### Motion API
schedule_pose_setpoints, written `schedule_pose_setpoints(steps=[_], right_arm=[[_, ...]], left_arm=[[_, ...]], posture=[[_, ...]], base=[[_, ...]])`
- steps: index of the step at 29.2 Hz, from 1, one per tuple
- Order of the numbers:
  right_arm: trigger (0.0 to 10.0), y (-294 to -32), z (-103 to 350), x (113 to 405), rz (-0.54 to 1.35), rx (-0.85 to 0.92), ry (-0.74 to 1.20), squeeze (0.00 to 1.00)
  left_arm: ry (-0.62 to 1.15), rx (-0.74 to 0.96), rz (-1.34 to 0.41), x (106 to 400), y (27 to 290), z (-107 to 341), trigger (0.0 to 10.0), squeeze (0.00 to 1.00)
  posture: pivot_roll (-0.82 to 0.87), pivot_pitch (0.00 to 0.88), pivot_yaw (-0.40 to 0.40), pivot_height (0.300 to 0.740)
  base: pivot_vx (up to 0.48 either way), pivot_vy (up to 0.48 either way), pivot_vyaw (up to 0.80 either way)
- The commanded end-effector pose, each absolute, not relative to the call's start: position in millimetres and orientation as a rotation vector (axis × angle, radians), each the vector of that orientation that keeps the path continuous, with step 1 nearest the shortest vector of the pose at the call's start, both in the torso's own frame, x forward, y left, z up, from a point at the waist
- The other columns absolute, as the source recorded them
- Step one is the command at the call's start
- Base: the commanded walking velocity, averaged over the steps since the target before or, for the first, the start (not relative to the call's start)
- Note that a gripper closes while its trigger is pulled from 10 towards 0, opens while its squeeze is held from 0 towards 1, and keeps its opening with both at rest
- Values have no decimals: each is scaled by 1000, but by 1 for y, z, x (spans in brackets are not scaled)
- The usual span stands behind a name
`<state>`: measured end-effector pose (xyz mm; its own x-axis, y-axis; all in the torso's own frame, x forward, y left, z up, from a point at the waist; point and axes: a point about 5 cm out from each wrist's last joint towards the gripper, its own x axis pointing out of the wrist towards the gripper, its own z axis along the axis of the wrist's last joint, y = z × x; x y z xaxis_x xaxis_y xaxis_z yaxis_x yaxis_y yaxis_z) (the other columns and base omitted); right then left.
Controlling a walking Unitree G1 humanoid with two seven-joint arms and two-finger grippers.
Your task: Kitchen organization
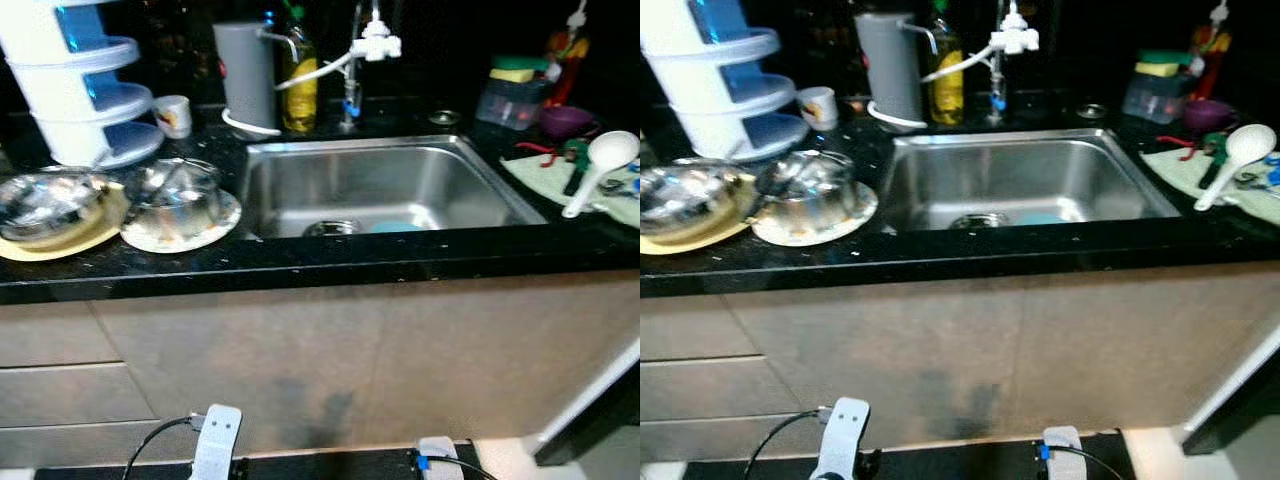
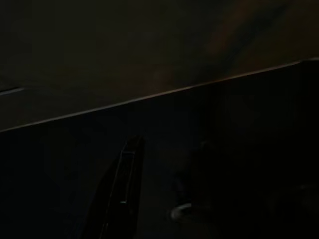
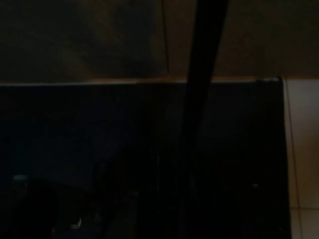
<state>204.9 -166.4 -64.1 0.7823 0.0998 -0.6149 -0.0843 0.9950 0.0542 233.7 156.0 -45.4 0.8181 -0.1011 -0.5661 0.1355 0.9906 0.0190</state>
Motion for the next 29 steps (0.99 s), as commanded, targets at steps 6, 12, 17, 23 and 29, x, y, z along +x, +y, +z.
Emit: schedule_pose_setpoints(steps=[6,12,17,23,29], right_arm=[[10000,-165,-70,196,106,29,702,0],[10000,-164,-70,195,109,29,704,0],[10000,-164,-70,196,107,33,703,0],[10000,-163,-70,196,107,35,702,0],[10000,-163,-69,197,108,37,697,0]], left_arm=[[590,44,-101,234,157,-44,10000,0],[565,40,-122,239,156,-41,10000,0],[547,53,-119,239,157,-39,10000,0],[544,87,-135,238,157,-40,10000,0],[524,99,-147,240,157,-37,10000,0]], posture=[[-73,126,-11,740],[-73,126,-11,740],[-72,132,-9,740],[-71,135,-10,740],[-71,136,-10,740]], base=[[0,-400,0],[0,480,0],[0,288,0],[0,0,0],[0,0,0]])
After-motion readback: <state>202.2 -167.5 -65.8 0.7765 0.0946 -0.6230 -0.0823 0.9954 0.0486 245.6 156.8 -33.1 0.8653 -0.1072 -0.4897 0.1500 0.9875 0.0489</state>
